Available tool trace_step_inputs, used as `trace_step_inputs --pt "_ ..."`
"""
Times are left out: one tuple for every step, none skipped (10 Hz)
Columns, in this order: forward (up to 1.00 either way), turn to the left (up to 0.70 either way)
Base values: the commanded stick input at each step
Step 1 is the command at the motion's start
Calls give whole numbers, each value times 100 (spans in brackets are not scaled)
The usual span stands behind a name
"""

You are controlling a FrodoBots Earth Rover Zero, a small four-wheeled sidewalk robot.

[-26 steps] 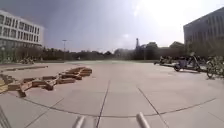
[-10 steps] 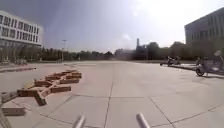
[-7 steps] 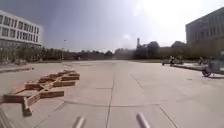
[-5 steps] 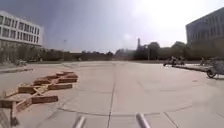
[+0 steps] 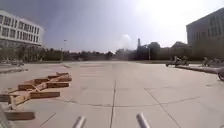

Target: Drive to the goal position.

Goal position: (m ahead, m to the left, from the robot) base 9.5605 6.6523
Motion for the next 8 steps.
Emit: trace_step_inputs --pt "100 0" --pt "100 0" --pt "100 0" --pt "100 0" --pt "100 0" --pt "100 0" --pt "100 0" --pt "100 0"
